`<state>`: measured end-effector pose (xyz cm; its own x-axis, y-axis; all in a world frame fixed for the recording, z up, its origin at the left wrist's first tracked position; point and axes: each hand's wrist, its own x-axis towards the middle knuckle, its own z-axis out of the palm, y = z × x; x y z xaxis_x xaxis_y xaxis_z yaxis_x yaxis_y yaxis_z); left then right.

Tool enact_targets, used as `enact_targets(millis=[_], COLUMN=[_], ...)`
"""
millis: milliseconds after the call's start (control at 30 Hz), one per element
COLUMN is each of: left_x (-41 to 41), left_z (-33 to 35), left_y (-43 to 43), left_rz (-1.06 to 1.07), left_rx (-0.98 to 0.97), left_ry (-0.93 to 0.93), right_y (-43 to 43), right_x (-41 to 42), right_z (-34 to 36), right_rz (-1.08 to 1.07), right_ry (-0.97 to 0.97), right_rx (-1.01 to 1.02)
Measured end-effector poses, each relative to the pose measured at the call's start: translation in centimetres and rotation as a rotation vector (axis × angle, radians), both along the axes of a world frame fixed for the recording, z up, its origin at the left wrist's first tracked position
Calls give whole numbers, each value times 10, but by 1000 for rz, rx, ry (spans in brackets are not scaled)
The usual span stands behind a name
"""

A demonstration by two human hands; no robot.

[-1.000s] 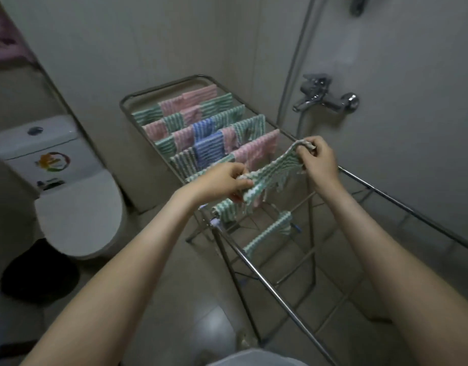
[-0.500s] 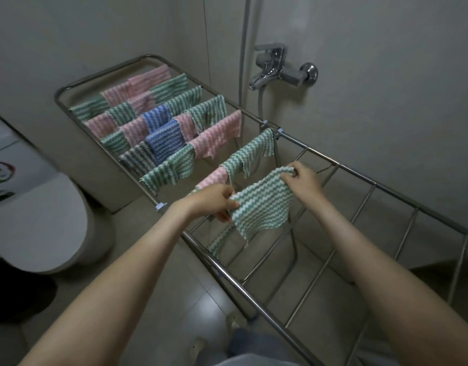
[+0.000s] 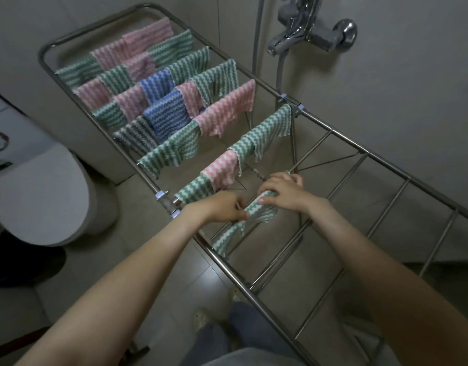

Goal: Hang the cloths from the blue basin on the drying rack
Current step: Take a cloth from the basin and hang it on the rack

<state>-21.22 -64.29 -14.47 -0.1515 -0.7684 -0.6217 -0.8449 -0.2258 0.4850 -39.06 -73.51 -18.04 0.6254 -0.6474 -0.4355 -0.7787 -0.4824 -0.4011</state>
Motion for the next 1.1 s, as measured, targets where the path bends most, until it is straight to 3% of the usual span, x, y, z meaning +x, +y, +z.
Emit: enact_targets(millis=[167, 367, 533, 667, 1100], left_x=[-5, 10, 59, 123, 272], left_z=[-3, 8, 30, 54, 78], left_y=[0, 1, 31, 96, 400], left_rz=[-36, 64, 392, 661, 1445], left_rx=[72, -3, -260, -344, -258], left_ry=[5, -14, -110, -186, -361], right_y=[-2, -2, 13, 55, 329], right_x=[2, 23, 98, 190, 447], right_z=[5, 27, 52, 78, 113], right_rz=[78, 78, 237, 499, 1142], right_ry=[48, -241, -440, -498, -525], right_rx=[-50, -56, -77, -63, 74])
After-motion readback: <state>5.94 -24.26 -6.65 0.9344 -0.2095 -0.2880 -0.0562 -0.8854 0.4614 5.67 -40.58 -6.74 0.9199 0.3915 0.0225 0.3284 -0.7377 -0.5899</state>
